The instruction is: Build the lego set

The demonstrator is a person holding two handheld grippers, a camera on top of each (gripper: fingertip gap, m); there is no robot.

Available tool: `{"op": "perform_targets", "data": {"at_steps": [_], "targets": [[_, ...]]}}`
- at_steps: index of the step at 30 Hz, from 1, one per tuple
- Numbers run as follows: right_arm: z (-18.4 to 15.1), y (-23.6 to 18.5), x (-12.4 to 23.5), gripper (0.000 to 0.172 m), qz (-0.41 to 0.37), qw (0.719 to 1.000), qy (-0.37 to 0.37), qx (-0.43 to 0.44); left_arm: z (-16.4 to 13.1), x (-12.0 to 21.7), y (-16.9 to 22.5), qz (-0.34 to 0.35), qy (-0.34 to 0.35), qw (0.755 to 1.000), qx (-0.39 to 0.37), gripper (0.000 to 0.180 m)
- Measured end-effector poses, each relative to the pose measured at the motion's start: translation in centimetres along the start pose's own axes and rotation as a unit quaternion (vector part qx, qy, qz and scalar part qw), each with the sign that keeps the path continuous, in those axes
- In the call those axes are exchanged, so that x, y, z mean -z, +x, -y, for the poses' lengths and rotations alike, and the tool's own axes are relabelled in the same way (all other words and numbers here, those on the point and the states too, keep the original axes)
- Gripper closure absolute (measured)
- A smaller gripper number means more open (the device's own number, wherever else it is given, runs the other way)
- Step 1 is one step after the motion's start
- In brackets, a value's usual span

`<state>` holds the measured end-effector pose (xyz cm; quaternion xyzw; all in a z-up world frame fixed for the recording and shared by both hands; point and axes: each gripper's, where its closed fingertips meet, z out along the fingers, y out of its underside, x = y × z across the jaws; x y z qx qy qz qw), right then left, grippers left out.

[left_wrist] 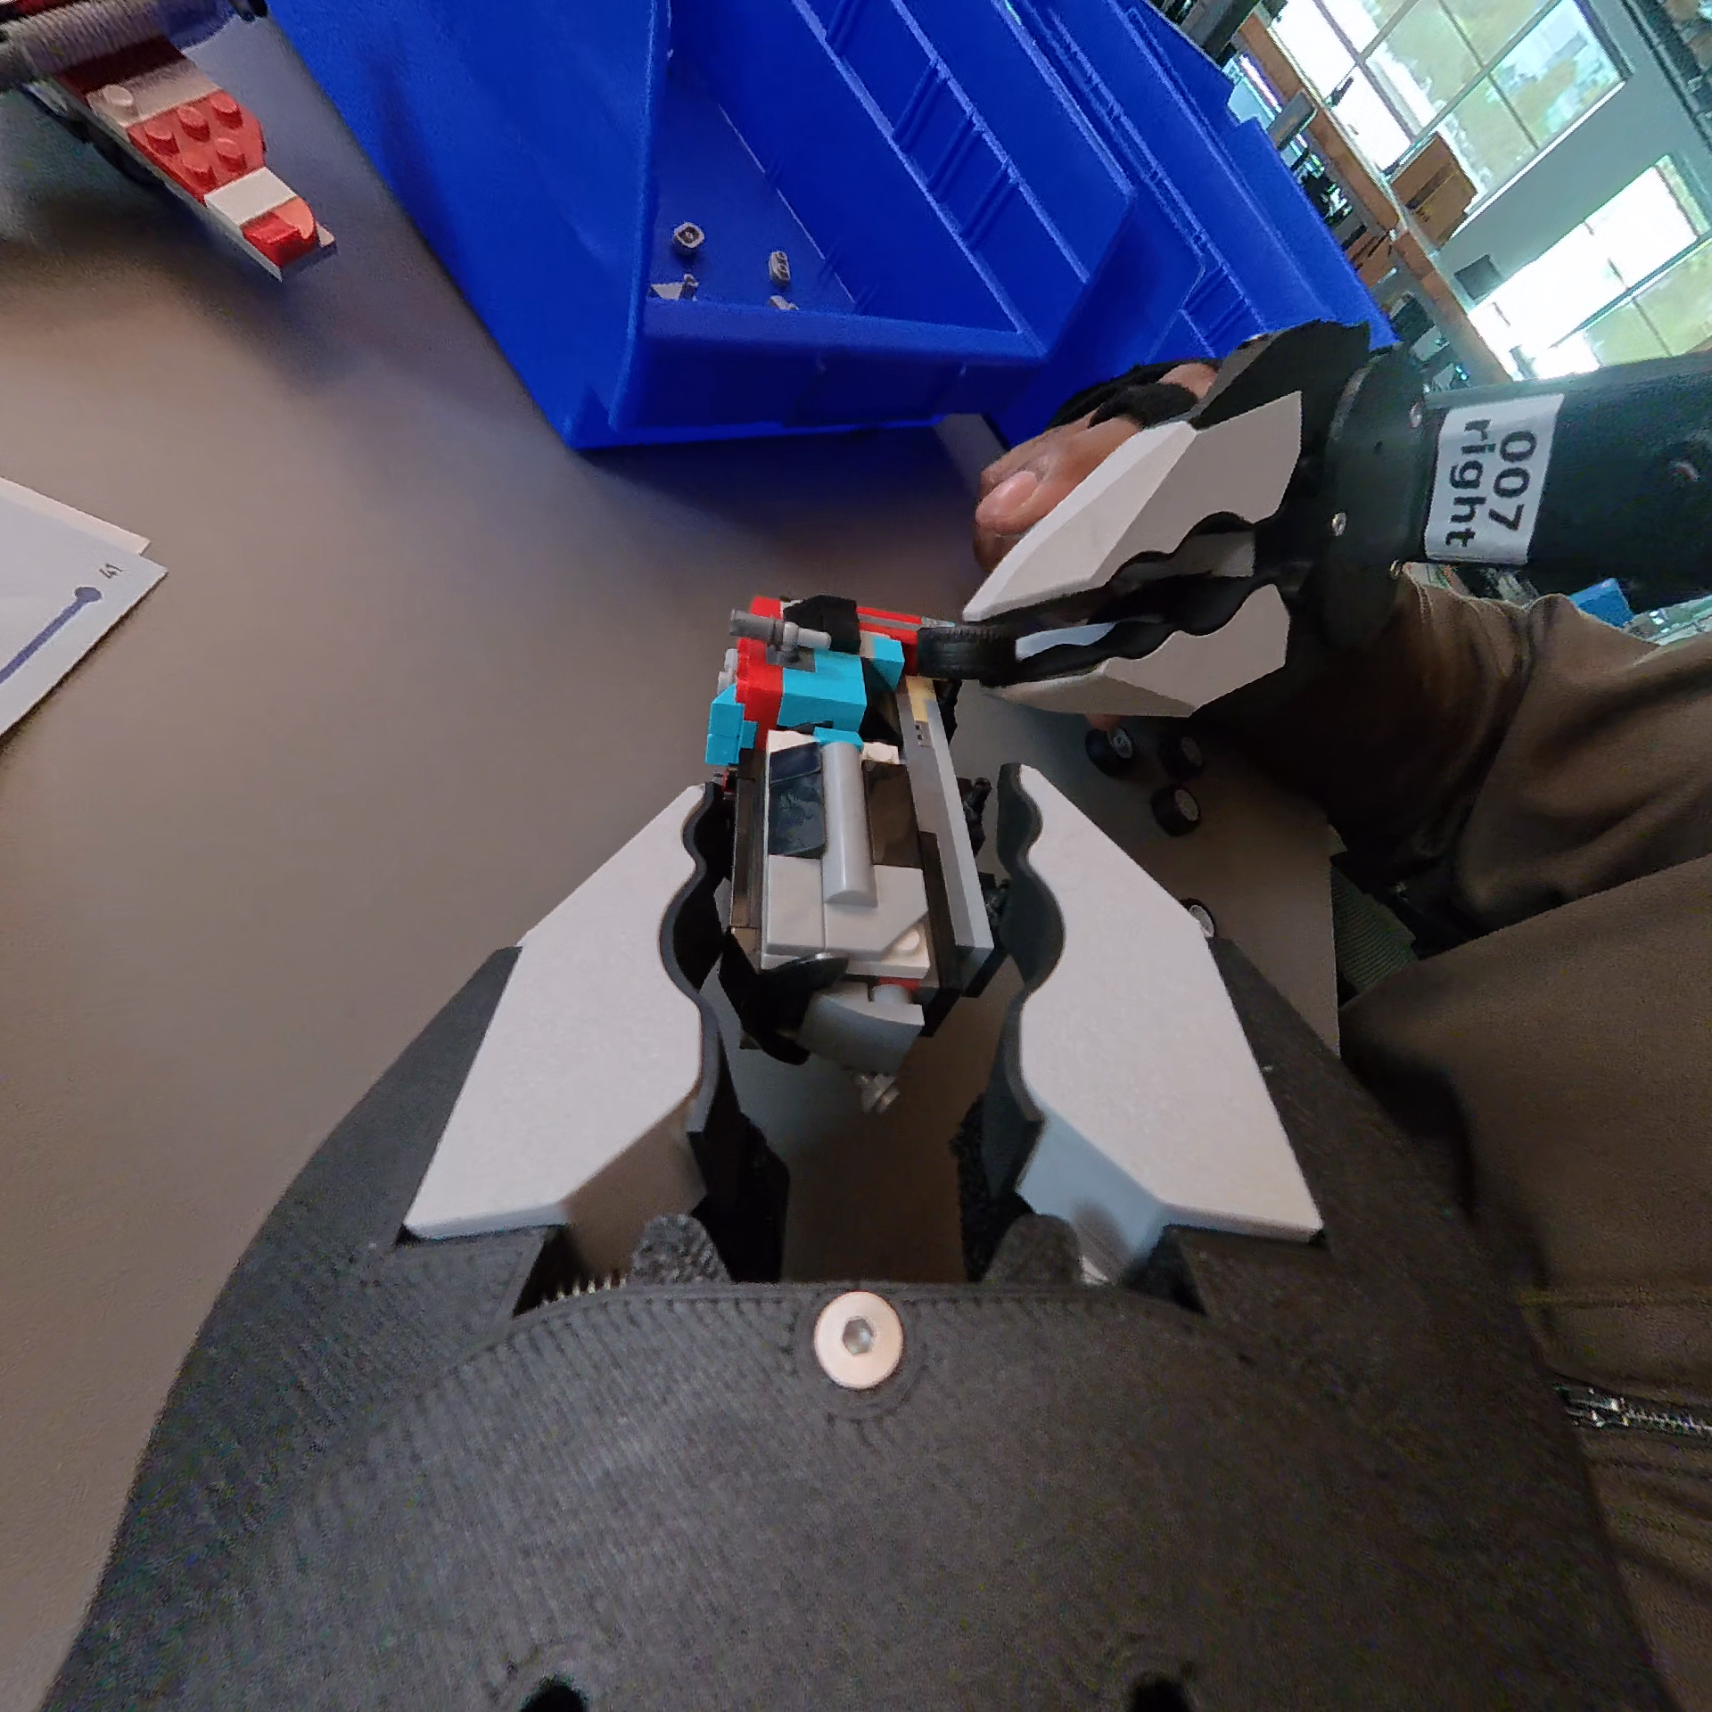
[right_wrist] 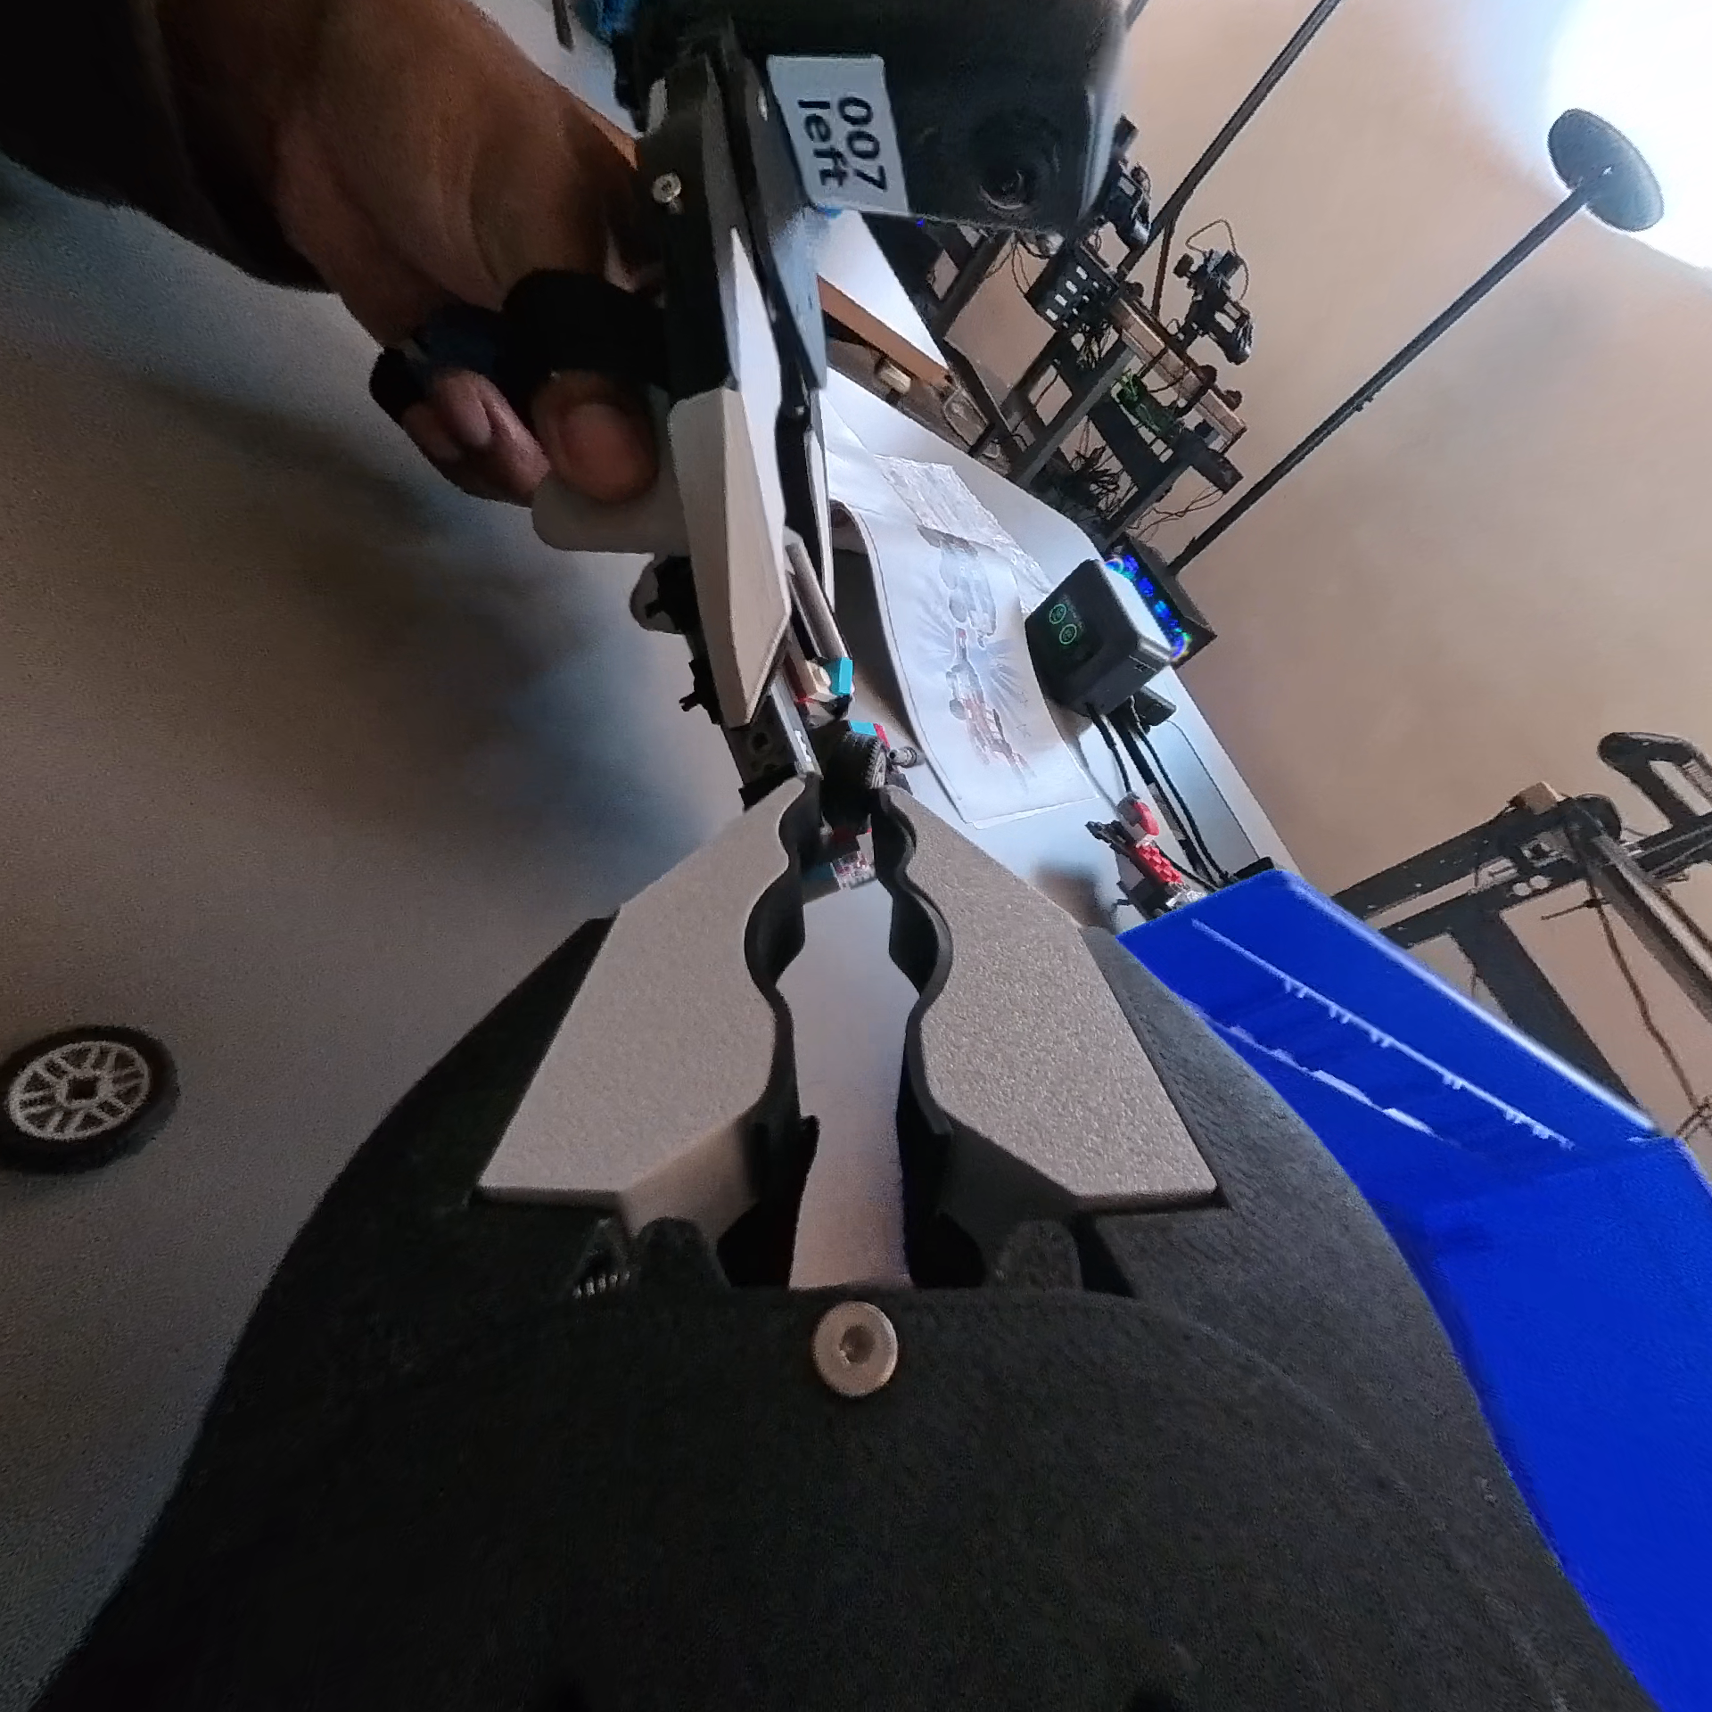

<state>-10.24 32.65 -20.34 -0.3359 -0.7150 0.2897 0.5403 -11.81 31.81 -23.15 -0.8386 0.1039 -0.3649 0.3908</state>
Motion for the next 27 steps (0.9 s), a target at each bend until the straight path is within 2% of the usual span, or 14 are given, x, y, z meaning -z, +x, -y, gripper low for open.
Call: {"op": "perform_targets", "data": {"at_steps": [6,22,27], "targets": [[0.10,-0.15,-0.27,0.161,0.016,0.999,0.012,-0.043,-0.09,0.17,-0.05,0.006,-0.004,1.000,0.005,0.119],[-0.06,-0.36,-0.38,0.161,0.003,0.999,-0.007,0.035,-0.37,0.18,-0.01,0.000,-0.013,1.000,0.019,0.120],[-0.03,-0.41,-0.32,0.161,0.008,1.000,-0.004,0.028,-0.38,0.15,0.15,-0.010,-0.012,1.000,0.026,0.120]]}}
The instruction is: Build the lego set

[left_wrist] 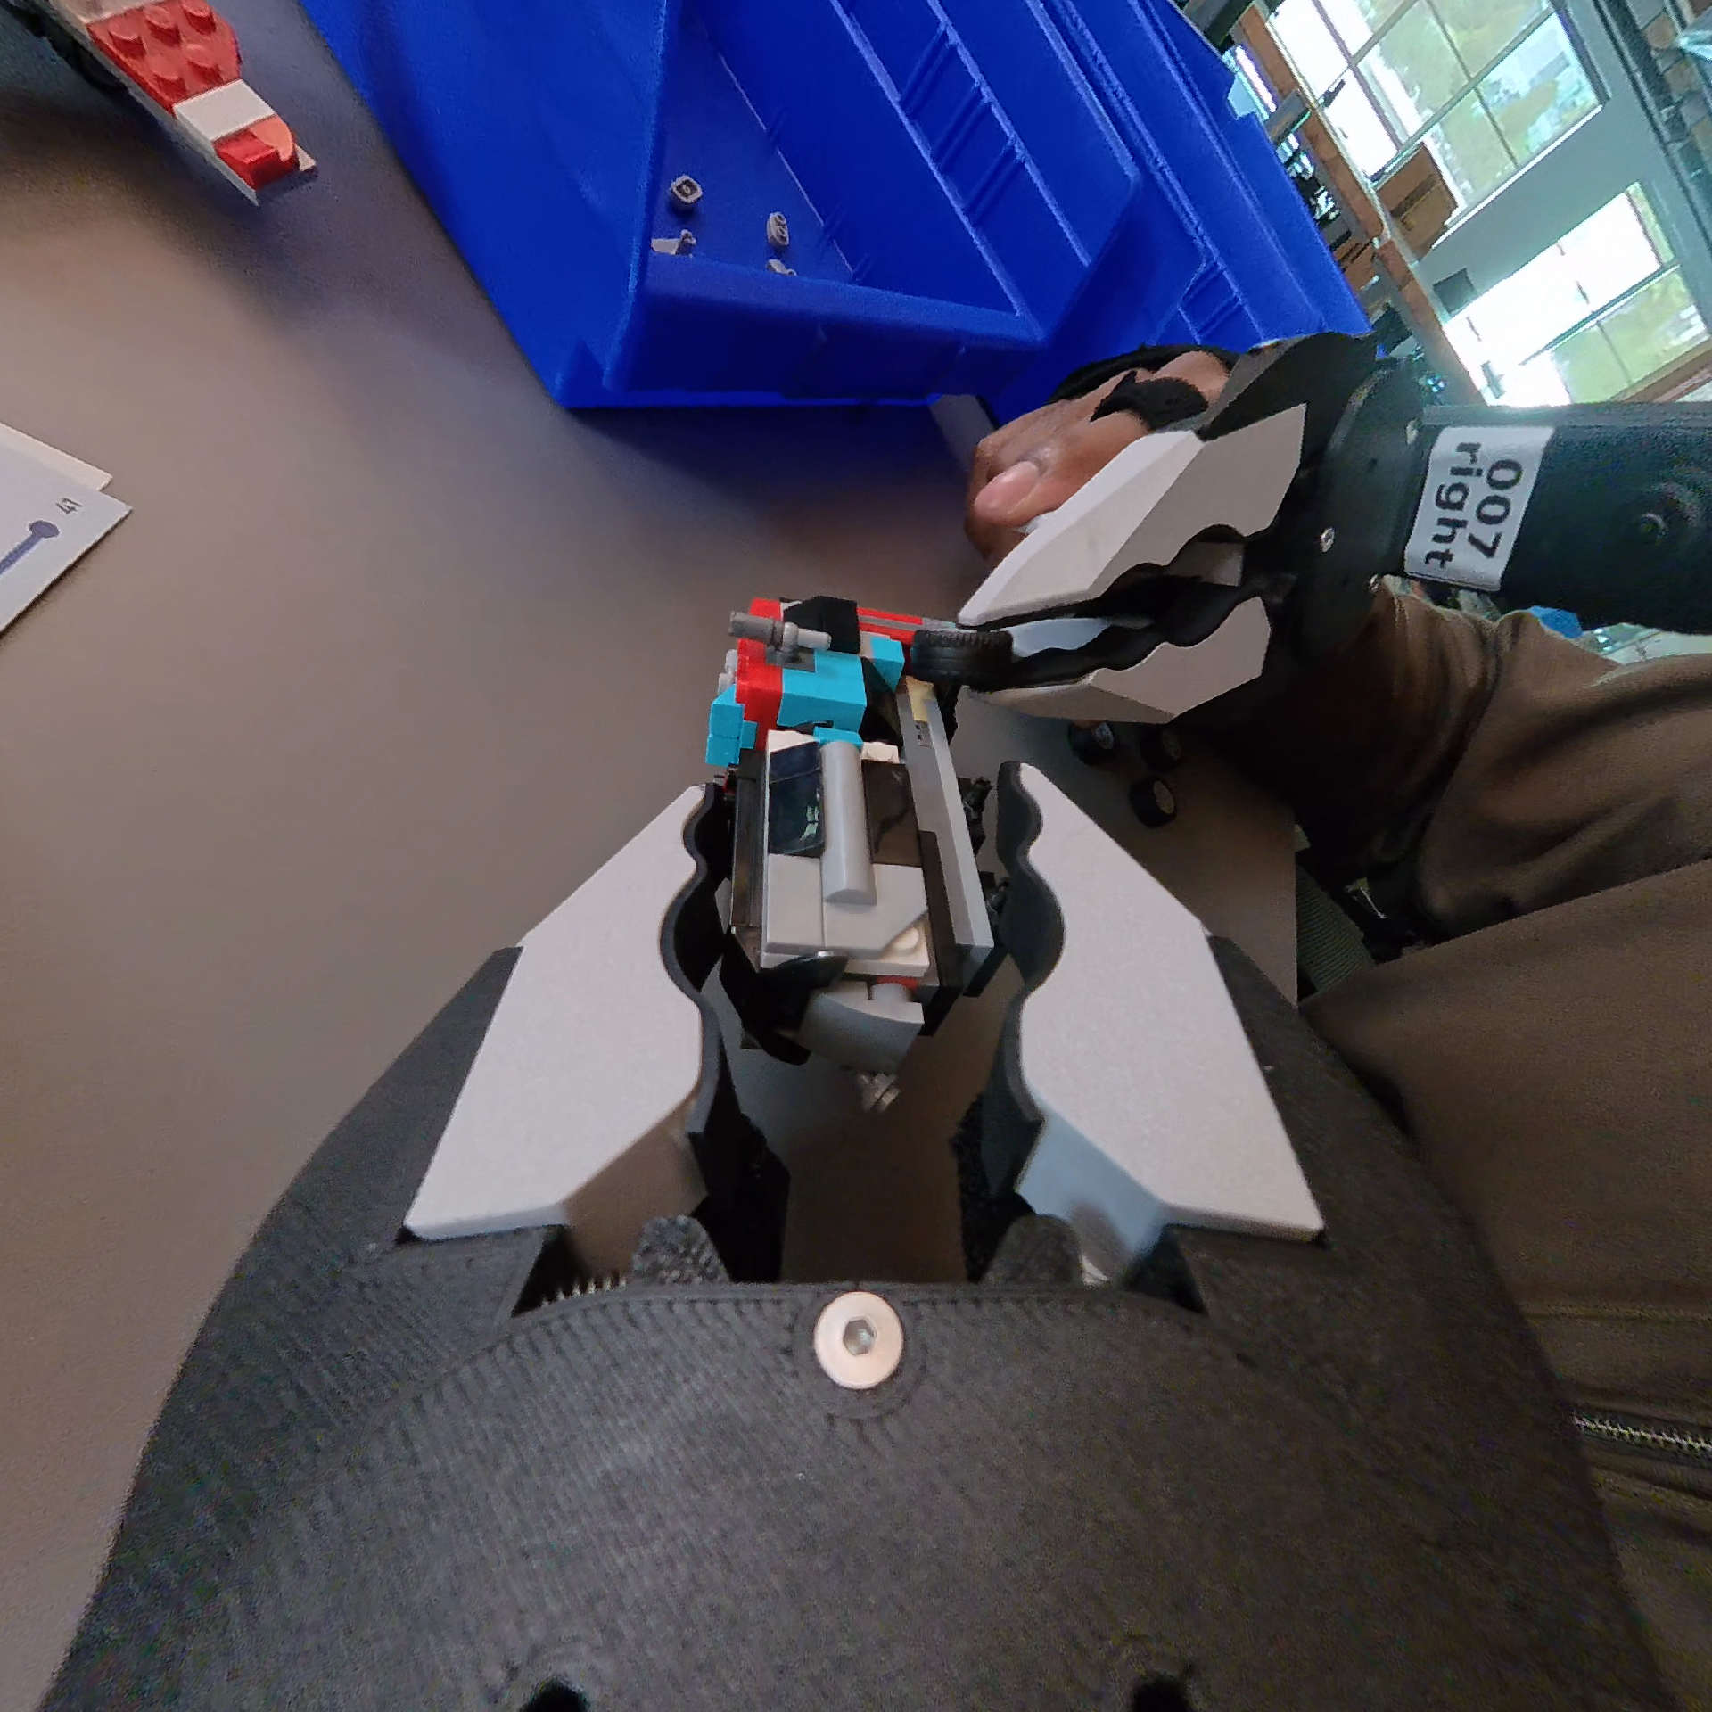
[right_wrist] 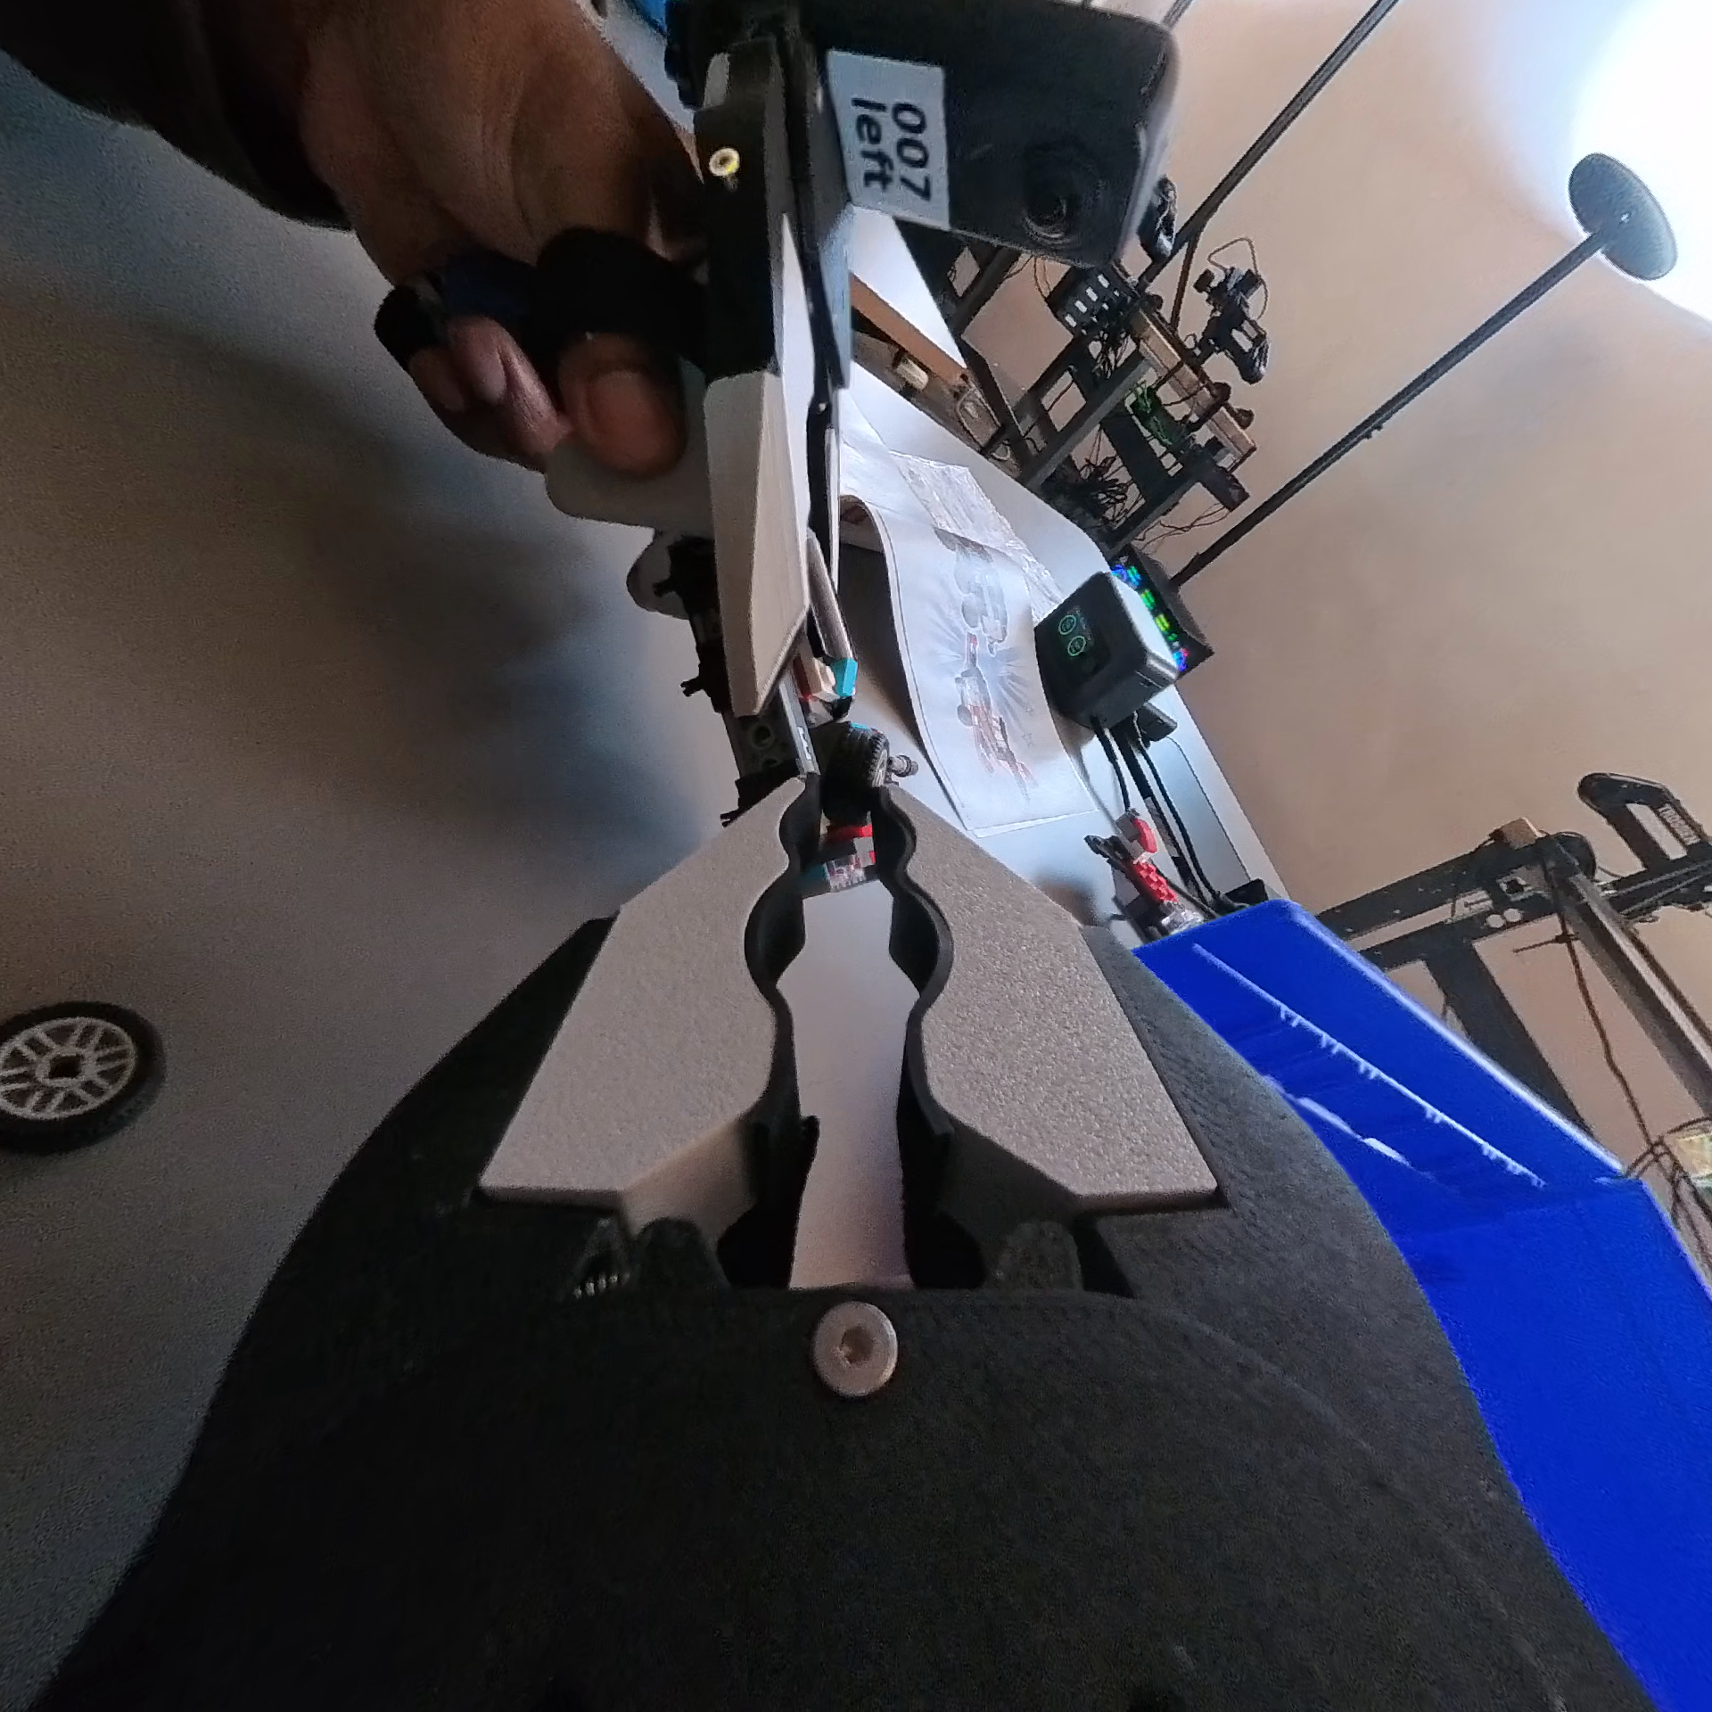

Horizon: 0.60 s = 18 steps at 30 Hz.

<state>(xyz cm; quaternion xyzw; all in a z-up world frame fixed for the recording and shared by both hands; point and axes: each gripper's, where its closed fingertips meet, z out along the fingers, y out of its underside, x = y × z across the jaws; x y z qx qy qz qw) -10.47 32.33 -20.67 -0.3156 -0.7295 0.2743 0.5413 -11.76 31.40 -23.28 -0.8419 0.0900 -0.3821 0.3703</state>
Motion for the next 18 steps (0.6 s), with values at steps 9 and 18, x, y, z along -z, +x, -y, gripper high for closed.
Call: {"op": "perform_targets", "data": {"at_steps": [9,18], "targets": [[0.44,0.53,0.43,0.161,0.013,0.997,0.028,-0.075,0.47,0.31,0.40,-0.014,0.012,1.000,-0.002,0.120],[0.43,0.58,0.48,0.161,0.015,0.996,0.029,-0.087,0.53,0.29,0.42,-0.019,0.014,1.000,0.001,0.120]]}}
